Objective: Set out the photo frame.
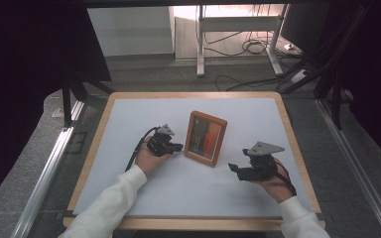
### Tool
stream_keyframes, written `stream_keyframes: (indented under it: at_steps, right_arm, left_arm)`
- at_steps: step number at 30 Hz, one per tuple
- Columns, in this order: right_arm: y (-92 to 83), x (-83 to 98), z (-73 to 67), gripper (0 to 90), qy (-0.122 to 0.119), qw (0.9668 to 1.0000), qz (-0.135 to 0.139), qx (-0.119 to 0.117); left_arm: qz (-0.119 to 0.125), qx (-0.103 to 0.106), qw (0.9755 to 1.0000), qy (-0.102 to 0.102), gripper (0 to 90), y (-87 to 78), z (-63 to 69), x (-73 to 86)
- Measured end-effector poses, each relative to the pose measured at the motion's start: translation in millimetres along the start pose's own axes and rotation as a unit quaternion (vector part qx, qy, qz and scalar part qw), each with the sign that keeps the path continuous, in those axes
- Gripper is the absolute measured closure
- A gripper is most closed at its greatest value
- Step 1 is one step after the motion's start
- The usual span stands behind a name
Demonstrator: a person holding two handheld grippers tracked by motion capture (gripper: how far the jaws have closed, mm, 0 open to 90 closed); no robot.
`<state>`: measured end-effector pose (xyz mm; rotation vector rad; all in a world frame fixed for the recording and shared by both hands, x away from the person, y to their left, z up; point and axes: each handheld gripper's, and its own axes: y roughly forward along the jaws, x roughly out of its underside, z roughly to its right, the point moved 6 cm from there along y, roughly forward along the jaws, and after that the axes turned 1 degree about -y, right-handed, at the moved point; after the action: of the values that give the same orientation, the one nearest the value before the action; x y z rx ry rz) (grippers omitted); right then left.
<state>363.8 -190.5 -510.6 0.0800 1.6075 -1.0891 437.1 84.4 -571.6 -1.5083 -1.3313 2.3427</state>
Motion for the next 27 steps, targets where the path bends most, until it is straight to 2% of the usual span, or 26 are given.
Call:
stream_keyframes:
  at_steps: [4, 6, 15, 19, 27]
  right_arm:
    - [-1.8, 6.3, 0.9, 24.4, 0.001, 1.0000, -0.004, 0.002]
    - [-3.1, 9.3, 0.8, 24.4, 0.003, 1.0000, -0.005, 0.002]
    - [-12.2, 19.2, 4.0, 24.3, 0.008, 0.9999, -0.004, 0.010]
    - [-16.1, 21.1, 7.4, 24.3, 0.014, 0.9998, -0.002, 0.014]
    - [-17.0, 22.4, 9.9, 24.4, 0.019, 0.9997, 0.000, 0.013]
  left_arm:
    - [0.002, 0.005, 1.0000, 0.001, 90.0, 2.7, 1.6, -0.8]
    - [-0.002, 0.008, 0.9999, 0.010, 90.0, 3.4, 2.5, -0.9]
    - [-0.005, 0.012, 0.9998, 0.011, 90.0, 5.2, 5.7, -0.3]
    - [-0.012, 0.018, 0.9995, 0.022, 90.0, 7.1, 11.0, 1.3]
    - [-0.013, 0.024, 0.9992, 0.028, 90.0, 5.8, 22.5, 4.9]
